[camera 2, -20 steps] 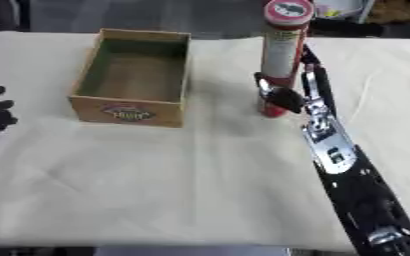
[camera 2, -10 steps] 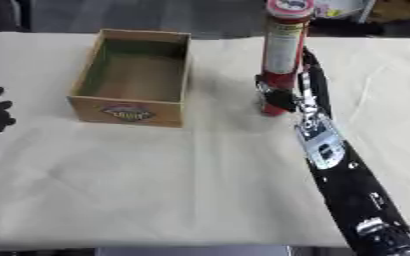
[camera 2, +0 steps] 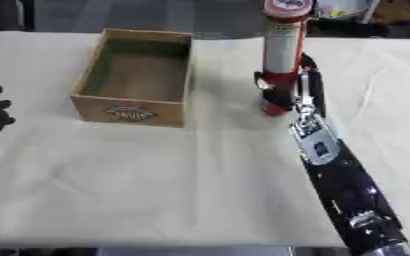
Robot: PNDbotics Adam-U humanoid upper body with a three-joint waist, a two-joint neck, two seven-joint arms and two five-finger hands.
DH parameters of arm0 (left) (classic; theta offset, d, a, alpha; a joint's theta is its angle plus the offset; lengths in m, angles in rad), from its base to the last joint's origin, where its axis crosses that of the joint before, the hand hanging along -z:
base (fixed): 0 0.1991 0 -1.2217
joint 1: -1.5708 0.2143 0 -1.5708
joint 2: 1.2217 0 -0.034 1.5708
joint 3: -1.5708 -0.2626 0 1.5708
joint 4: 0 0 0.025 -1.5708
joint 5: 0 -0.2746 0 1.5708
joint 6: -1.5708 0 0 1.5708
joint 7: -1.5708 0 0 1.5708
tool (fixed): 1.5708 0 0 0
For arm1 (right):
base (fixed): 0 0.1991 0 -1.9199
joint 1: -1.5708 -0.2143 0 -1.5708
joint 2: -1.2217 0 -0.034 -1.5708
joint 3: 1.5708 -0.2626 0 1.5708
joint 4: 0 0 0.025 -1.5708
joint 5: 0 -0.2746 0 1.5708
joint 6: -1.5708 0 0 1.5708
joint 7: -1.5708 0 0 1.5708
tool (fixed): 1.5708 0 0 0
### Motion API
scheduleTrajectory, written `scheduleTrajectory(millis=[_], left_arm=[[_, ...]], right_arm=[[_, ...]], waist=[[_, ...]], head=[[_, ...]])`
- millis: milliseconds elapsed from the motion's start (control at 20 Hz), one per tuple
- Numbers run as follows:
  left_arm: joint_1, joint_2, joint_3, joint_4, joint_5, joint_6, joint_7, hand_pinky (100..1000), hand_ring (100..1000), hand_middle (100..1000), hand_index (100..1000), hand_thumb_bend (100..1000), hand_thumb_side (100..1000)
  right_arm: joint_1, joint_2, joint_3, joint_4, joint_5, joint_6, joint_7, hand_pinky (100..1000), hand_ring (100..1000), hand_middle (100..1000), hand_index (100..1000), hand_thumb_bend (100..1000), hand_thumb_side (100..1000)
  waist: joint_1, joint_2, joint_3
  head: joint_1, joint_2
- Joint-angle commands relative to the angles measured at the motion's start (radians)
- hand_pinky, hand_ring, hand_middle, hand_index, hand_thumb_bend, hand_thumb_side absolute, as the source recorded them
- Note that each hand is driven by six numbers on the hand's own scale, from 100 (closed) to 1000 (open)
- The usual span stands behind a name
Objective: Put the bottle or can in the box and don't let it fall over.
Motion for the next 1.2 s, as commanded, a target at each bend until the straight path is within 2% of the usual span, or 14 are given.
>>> scheduleTrajectory(millis=[50,100,150,350,500,650,1000,1200], left_arm=[[-0.014,0.009,-0.001,-0.014,0.002,-0.001,-0.004,758,859,879,961,734,644],[-0.014,0.009,-0.001,-0.014,0.003,-0.001,-0.004,758,859,879,961,735,644],[-0.015,0.009,-0.001,-0.014,0.003,-0.001,-0.004,758,859,879,961,734,644],[-0.016,0.009,-0.002,-0.014,0.003,0.000,-0.004,758,859,879,961,733,644],[-0.017,0.010,-0.002,-0.014,0.004,0.000,-0.005,758,859,879,962,733,644],[-0.017,0.010,-0.003,-0.013,0.004,0.000,-0.006,759,859,879,962,734,644],[-0.020,0.005,-0.010,-0.013,0.005,-0.002,-0.013,759,859,879,962,735,644],[-0.030,0.001,-0.020,-0.013,0.006,-0.004,-0.022,759,859,879,962,736,643]], right_arm=[[-0.024,-0.008,-0.007,0.002,-0.063,-0.016,-0.014,982,947,875,713,217,100],[-0.025,-0.008,-0.008,0.004,-0.079,-0.018,-0.024,978,942,865,666,165,100],[-0.025,-0.008,-0.010,0.006,-0.093,-0.019,-0.038,968,927,841,547,100,100],[-0.028,-0.009,-0.012,0.005,-0.139,-0.021,-0.122,942,860,769,387,100,100],[-0.036,-0.012,-0.004,-0.006,-0.148,-0.026,-0.157,943,857,762,378,100,100],[-0.059,-0.014,0.013,-0.028,-0.142,-0.019,-0.140,945,854,760,374,100,100],[-0.187,0.008,0.081,-0.100,-0.156,0.009,-0.020,956,853,760,367,100,100],[-0.263,0.057,0.102,-0.083,-0.179,0.012,0.067,972,862,767,366,100,100]], waist=[[0.011,-0.010,0.003],[0.011,-0.010,0.004],[0.011,-0.009,0.006],[0.010,-0.009,0.009],[0.009,-0.011,0.011],[0.009,-0.011,0.013],[0.013,-0.012,0.038],[0.012,-0.007,0.071]], head=[[-0.003,-0.012],[-0.003,-0.013],[-0.003,-0.013],[-0.004,-0.015],[-0.004,-0.018],[-0.006,-0.022],[-0.026,-0.036],[-0.057,-0.054]])
